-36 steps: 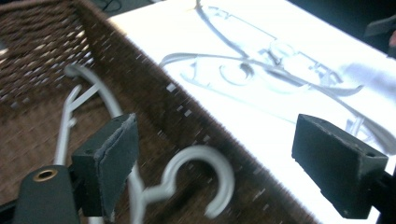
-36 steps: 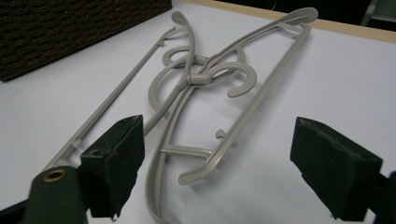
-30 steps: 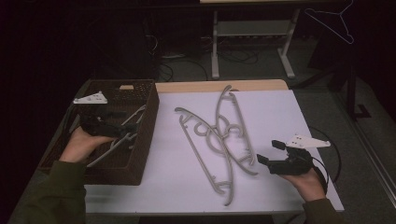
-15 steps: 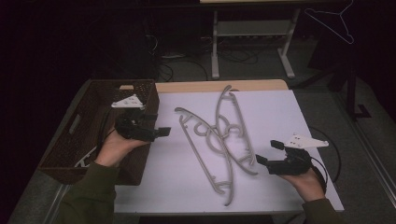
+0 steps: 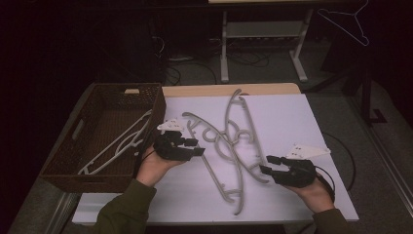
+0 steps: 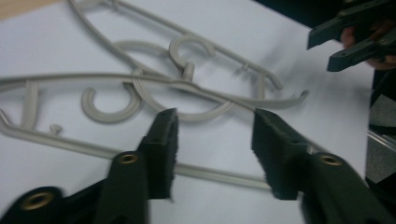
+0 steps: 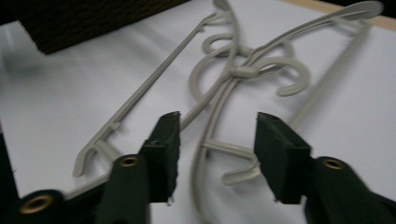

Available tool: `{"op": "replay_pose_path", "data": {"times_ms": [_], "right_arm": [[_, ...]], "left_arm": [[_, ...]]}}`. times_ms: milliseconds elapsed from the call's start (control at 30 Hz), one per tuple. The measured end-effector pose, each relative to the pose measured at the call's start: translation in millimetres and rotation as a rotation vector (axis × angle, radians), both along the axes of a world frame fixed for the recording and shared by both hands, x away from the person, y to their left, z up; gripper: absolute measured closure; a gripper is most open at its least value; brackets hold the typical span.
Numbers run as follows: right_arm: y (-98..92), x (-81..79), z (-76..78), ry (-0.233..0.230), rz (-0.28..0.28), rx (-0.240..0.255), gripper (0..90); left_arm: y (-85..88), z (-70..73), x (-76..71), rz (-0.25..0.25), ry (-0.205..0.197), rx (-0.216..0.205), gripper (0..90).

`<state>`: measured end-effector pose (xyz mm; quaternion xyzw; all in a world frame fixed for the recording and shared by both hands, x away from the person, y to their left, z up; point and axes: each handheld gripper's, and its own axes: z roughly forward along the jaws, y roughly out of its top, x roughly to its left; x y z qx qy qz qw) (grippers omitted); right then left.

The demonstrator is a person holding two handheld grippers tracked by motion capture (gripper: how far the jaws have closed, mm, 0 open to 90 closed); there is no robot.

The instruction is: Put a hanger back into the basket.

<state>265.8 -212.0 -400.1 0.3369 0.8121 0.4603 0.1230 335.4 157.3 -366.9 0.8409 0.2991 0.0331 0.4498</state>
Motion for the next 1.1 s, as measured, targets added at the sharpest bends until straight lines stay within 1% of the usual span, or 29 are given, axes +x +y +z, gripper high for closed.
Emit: {"op": "replay_pose_path", "data": {"times_ms": [33,67,100,133,167,200,233,267,333,367,400,433,467,500,533,567,633,667,733,767,867,900,933,967,1000,1067,1100], "right_arm": [[0.0,0.0,0.0,0.0,0.0,0.0,59.9],[4.0,-0.1,-1.0,0.004,0.015,-0.009,62.8],[8.2,-0.3,-1.9,0.016,0.025,-0.02,67.5],[11.8,0.3,-3.3,0.019,0.039,-0.035,71.4],[15.8,0.4,-4.8,0.031,0.052,-0.047,73.7],[23.4,1.1,-8.2,0.048,0.069,-0.075,80.3],[23.4,1.1,-8.2,0.048,0.069,-0.075,80.3],[27.0,2.0,-10.6,0.057,0.079,-0.086,82.0],[36.7,3.3,-15.7,0.087,0.091,-0.121,85.6],[40.9,3.9,-18.0,0.097,0.1,-0.141,86.0],[43.9,4.5,-19.9,0.098,0.105,-0.156,86.6],[48.0,5.2,-22.4,0.107,0.111,-0.184,87.0],[50.0,5.8,-23.7,0.112,0.111,-0.195,87.2],[52.0,6.5,-25.5,0.119,0.11,-0.207,87.7],[55.1,8.2,-28.5,0.13,0.108,-0.22,88.3],[55.1,8.2,-28.5,0.13,0.108,-0.22,88.3],[58.4,9.7,-31.8,0.136,0.113,-0.233,88.4],[59.4,10.1,-32.5,0.141,0.12,-0.235,88.3],[62.8,10.9,-34.4,0.143,0.128,-0.246,89.2],[63.7,11.2,-34.5,0.148,0.13,-0.24,89.2],[67.1,11.4,-35.5,0.154,0.144,-0.225,89.3],[69.0,10.7,-35.7,0.162,0.151,-0.222,89.2],[75.6,8.8,-37.7,0.172,0.175,-0.208,89.2],[75.6,8.8,-37.7,0.172,0.175,-0.208,89.2],[82.8,7.3,-39.9,0.169,0.208,-0.214,89.2],[93.6,3.9,-41.6,0.175,0.238,-0.214,89.2],[93.6,3.9,-41.6,0.175,0.238,-0.214,89.2]], "left_arm": [[-0.6,-5.1,0.7,0.001,0.003,0.017,60.6],[-1.1,-10.5,1.3,0.003,0.006,0.027,67.6],[-1.0,-16.0,2.1,0.007,0.015,0.039,80.9],[-1.0,-21.8,3.2,0.011,0.022,0.051,80.9],[-0.9,-27.3,4.3,0.018,0.033,0.06,85.8],[-0.7,-32.6,6.1,0.021,0.043,0.072,90.0],[-0.6,-37.2,8.0,0.024,0.055,0.093,90.0],[0.1,-41.0,10.4,0.019,0.053,0.121,90.0],[-2.0,-48.6,13.4,0.036,0.047,0.155,90.0],[-2.2,-50.7,14.6,0.041,0.043,0.168,90.0],[-2.9,-54.2,16.8,0.047,0.053,0.172,90.0],[-3.6,-56.0,18.1,0.051,0.05,0.184,90.0],[-4.6,-58.3,19.4,0.056,0.042,0.195,90.0],[-6.4,-60.8,20.1,0.07,0.049,0.189,90.0],[-6.0,-62.4,22.1,0.064,0.041,0.208,90.0],[-6.6,-64.2,23.3,0.069,0.037,0.213,90.0],[-7.6,-67.3,26.2,0.071,0.04,0.222,90.0],[-8.7,-69.5,27.3,0.086,0.033,0.216,90.0],[-9.6,-72.8,30.6,0.093,0.034,0.218,90.0],[-9.0,-73.4,31.8,0.09,0.032,0.226,90.0],[-8.9,-75.9,33.8,0.101,0.047,0.208,90.0],[-8.8,-76.0,34.1,0.101,0.045,0.207,90.0],[-8.5,-75.9,34.6,0.094,0.038,0.213,90.0],[-9.0,-76.0,33.9,0.101,0.043,0.21,90.0],[-9.1,-76.0,33.9,0.1,0.042,0.211,90.0],[-9.0,-75.7,33.5,0.096,0.039,0.215,90.0],[-9.0,-75.7,33.5,0.096,0.039,0.215,90.0]]}}
